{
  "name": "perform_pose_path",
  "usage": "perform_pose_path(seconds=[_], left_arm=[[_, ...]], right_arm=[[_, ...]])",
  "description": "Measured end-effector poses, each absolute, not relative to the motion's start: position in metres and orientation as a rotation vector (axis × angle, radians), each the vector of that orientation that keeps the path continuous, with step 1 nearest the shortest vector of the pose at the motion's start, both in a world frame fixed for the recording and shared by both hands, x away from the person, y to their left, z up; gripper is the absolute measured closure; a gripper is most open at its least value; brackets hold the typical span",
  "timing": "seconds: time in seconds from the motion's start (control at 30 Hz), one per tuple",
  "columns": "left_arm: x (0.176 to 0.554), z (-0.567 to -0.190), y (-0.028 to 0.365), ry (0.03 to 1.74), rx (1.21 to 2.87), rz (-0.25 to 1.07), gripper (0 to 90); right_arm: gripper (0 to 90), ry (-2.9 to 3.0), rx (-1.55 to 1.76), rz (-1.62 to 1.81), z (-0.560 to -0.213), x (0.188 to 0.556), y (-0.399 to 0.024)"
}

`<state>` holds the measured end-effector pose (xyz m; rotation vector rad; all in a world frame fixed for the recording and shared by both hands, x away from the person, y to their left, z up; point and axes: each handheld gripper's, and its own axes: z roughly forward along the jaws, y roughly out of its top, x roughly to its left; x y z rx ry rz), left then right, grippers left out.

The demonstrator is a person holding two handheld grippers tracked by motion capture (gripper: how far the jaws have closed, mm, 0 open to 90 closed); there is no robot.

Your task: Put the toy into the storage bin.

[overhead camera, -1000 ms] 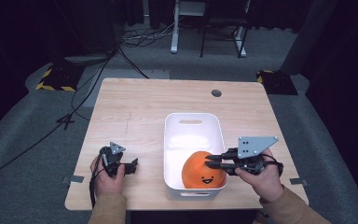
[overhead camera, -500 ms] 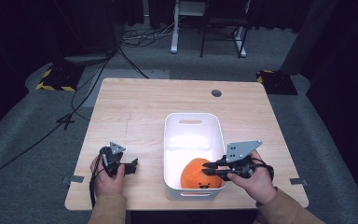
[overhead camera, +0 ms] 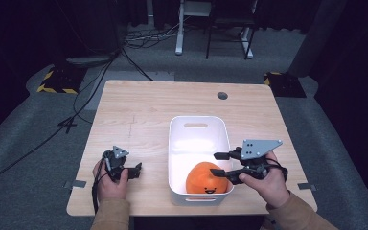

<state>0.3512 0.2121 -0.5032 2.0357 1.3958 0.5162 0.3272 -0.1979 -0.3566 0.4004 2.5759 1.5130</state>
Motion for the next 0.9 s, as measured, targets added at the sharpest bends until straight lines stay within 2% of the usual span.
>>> perform_pose_path(seconds=[0.4,0.9], left_arm=[[0.352,-0.503,0.212,1.394,2.037,0.513,8.4],[0.351,-0.503,0.212,1.394,2.036,0.513,8.4]], right_arm=[[38.9,2.487,0.454,1.529,-0.338,0.334,-0.208],[37.4,2.421,0.543,1.521,-0.325,0.354,-0.231]])
